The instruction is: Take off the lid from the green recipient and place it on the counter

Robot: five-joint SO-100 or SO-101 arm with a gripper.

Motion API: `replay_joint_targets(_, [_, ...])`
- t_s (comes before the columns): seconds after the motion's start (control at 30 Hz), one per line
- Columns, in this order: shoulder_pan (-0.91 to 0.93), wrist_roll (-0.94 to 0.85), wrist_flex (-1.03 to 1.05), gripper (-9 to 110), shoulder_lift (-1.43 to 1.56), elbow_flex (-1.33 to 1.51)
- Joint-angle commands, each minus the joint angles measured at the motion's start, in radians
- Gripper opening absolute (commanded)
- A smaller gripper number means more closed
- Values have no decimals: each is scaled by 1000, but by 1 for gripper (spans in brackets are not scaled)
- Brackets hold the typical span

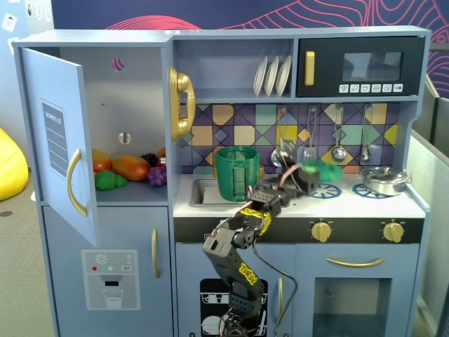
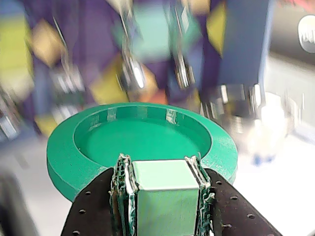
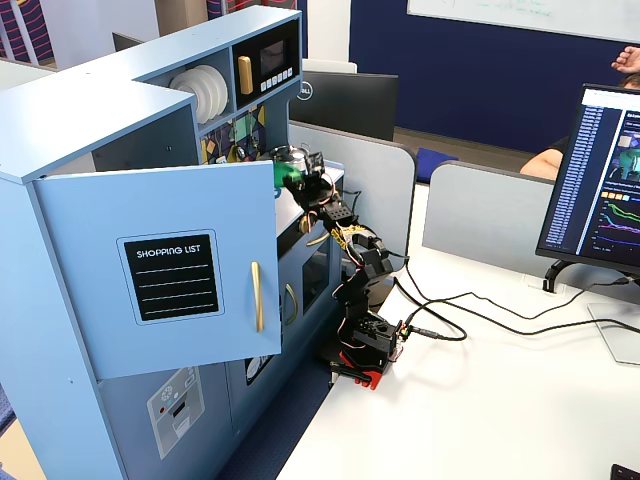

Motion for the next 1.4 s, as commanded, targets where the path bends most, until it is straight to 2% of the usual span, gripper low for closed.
replay_joint_targets(0.0, [18,-12,-109,0,-26,25])
replay_joint_targets(0.5, [-23,-18,-198,0,-69,163])
replay_joint_targets(0.63, [-23,31,-195,20,-46,181])
replay_joint_targets(0.77, [-21,29,-184,34,-9,164])
replay_joint_targets(0.9, [-31,-3,-144,35,137,161])
replay_joint_targets(1.0, [-49,-21,86,33,347,187])
replay_joint_targets(1.17, [-143,23,646,30,719,270])
replay_joint_targets(1.27, [-210,6,873,30,804,307])
replay_joint_targets(1.37, [-272,-3,996,27,819,353])
